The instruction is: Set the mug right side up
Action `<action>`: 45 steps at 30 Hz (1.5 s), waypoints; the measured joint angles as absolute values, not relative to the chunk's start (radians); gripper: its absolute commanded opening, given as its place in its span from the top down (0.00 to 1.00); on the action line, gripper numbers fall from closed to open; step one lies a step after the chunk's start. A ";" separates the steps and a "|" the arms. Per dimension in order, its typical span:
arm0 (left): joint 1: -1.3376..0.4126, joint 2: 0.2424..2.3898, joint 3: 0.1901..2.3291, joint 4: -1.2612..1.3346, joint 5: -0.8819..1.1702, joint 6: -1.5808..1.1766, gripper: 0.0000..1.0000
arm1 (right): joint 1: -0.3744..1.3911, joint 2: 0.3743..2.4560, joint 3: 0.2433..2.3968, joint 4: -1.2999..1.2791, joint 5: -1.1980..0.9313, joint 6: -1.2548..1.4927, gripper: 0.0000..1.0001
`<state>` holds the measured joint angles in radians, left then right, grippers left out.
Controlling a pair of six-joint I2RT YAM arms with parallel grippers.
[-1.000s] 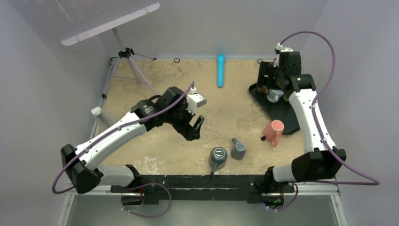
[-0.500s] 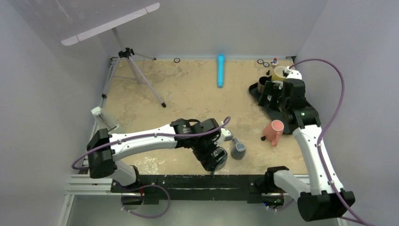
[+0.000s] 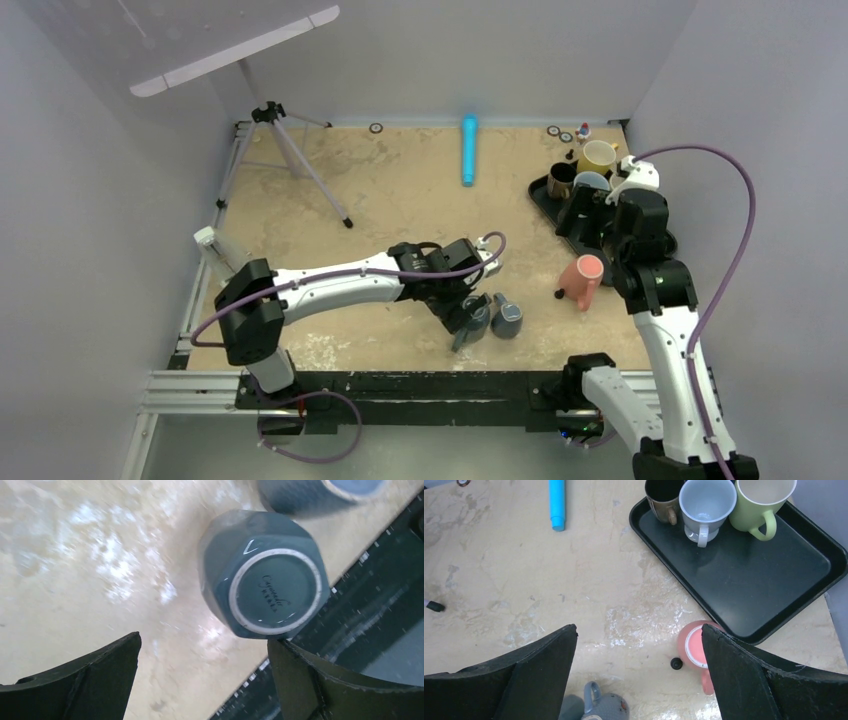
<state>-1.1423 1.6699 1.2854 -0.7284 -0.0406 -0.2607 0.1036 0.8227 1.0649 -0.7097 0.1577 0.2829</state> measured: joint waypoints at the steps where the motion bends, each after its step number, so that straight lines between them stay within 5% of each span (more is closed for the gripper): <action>1: -1.133 1.677 1.291 -0.712 -0.053 -0.249 0.00 | 0.104 0.821 1.065 -0.709 0.156 0.282 0.01; 11: -0.983 1.726 1.325 -0.587 -0.088 -0.092 0.06 | 0.104 0.823 1.060 -0.709 0.128 0.276 0.01; 19: -1.043 1.634 1.210 -0.567 0.186 -0.038 0.06 | 0.104 0.822 1.056 -0.709 0.109 0.272 0.01; 27: -1.067 1.692 1.162 -0.565 0.179 -0.114 0.06 | 0.104 0.815 1.051 -0.708 0.109 0.273 0.01; 38: -1.097 1.774 1.166 -0.517 -0.008 -0.175 0.19 | 0.104 0.795 1.045 -0.708 0.109 0.273 0.01; 45: -1.098 1.776 1.167 -0.460 -0.010 -0.192 0.38 | 0.104 0.795 1.045 -0.707 0.109 0.273 0.01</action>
